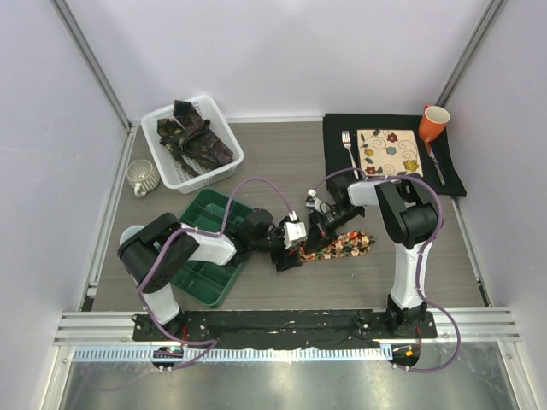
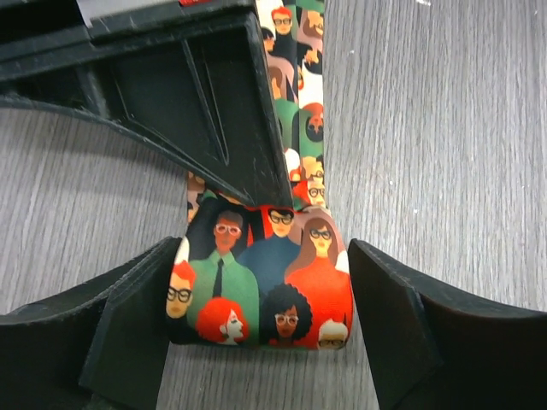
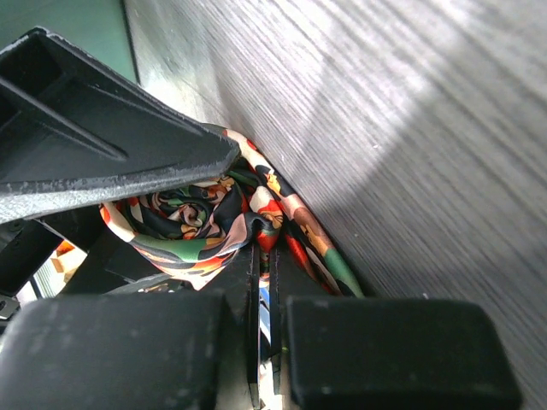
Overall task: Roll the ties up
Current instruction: Roll the tie at the center of the board.
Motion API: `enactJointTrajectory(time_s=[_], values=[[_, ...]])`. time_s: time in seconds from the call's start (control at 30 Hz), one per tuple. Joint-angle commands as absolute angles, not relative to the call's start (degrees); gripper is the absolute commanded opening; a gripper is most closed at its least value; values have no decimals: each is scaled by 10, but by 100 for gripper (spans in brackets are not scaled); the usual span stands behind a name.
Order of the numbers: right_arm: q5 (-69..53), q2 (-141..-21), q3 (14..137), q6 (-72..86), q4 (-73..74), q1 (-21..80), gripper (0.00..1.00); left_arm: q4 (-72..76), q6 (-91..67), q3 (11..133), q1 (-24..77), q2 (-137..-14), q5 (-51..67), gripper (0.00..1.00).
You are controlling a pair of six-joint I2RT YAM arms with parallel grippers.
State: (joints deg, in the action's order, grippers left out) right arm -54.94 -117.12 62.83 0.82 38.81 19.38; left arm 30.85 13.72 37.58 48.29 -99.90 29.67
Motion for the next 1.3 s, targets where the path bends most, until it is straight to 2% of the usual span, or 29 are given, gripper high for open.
enactJointTrajectory(time_s=[0.0,0.03,0.2,0.33,0.37,0.47,0.6,0.8,0.9,1.0,1.03,1.1,1.13,1.2,1.27], values=[[-472,-1166,609,-10,339,204,1,360,152,378,485,-1000,312,76],[-473,-1166,610,-9,339,204,1,363,156,378,485,-1005,314,75],[-474,-1165,615,-7,342,205,6,357,182,371,492,-1006,316,52],[-476,-1144,633,-16,379,202,25,275,195,372,493,-986,302,32],[-482,-1137,642,-24,391,200,34,258,202,372,494,-982,295,27],[-502,-1096,647,-44,431,192,48,201,223,373,495,-976,269,24],[-543,-1062,639,-40,448,192,58,156,233,376,495,-975,252,27],[-572,-1054,618,43,375,214,58,135,235,387,497,-980,250,31],[-565,-1060,615,61,353,222,56,132,234,394,498,-983,249,32],[-560,-1075,612,57,352,222,43,131,230,397,498,-984,246,33],[-556,-1084,609,54,353,222,30,130,229,398,498,-984,246,35],[-546,-1094,608,40,357,220,17,129,227,399,498,-982,245,38],[-547,-1105,606,39,359,215,1,129,224,399,498,-980,245,43],[-539,-1114,607,16,371,199,1,135,215,396,496,-968,259,48],[-534,-1130,609,4,381,189,1,148,207,393,489,-950,286,59]])
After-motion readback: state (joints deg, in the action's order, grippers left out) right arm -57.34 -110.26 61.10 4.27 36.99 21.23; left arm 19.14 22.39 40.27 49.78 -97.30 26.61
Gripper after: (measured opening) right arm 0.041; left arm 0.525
